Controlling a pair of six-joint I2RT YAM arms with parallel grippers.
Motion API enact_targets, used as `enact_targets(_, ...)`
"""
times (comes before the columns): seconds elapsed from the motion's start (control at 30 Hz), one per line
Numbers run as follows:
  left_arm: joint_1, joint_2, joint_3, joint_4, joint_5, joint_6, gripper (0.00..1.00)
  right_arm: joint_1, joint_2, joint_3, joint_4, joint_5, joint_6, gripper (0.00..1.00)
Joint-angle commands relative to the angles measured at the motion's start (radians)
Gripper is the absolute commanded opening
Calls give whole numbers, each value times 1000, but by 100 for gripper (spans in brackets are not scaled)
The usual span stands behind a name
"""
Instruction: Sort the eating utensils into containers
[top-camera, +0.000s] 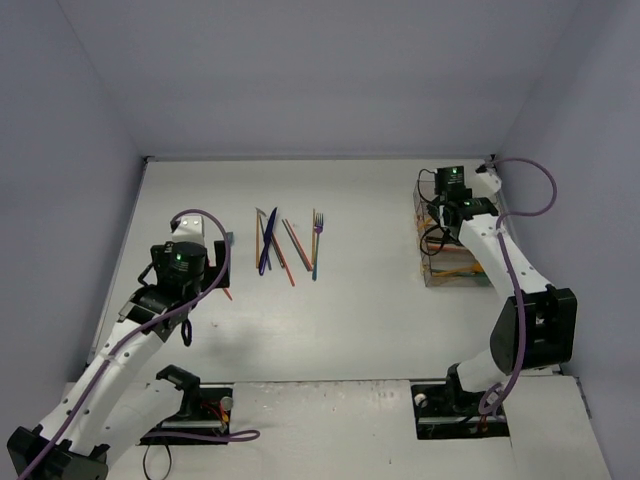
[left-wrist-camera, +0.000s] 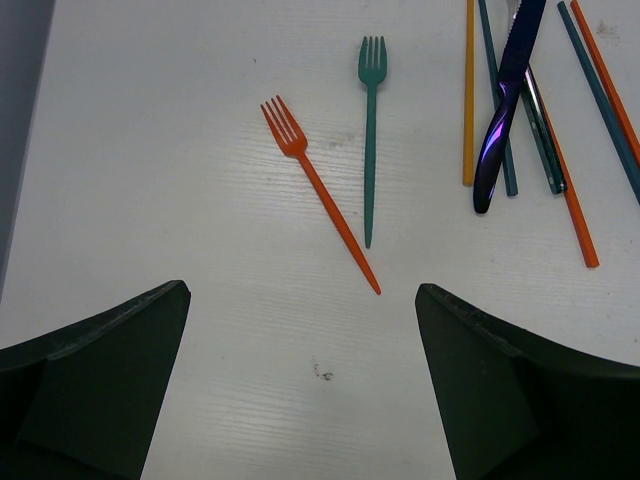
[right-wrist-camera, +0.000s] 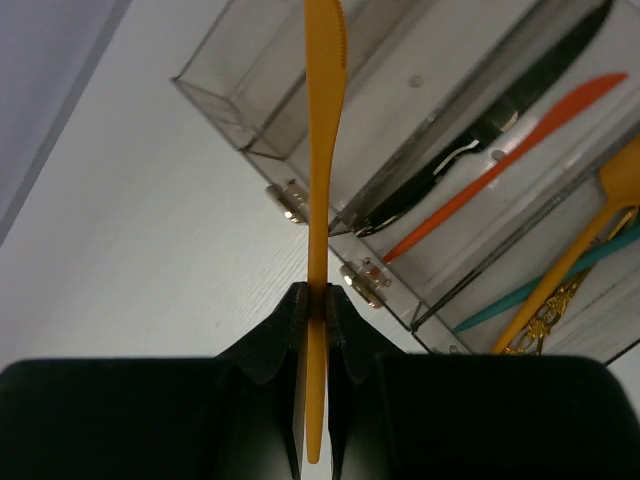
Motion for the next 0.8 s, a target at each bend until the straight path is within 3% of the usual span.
enact_targets(0.0,-1,-16,39,38,-18,13,95,-79,-33,-48,-4,48,260,0)
enact_targets(0.4,-2,-21,39,38,-21,13,96,-157,153,-47,-4,43,482,0)
enact_targets(0.77,-1,-21,39,35,-25,15,96,-159,172,-97,-3,111,628,3)
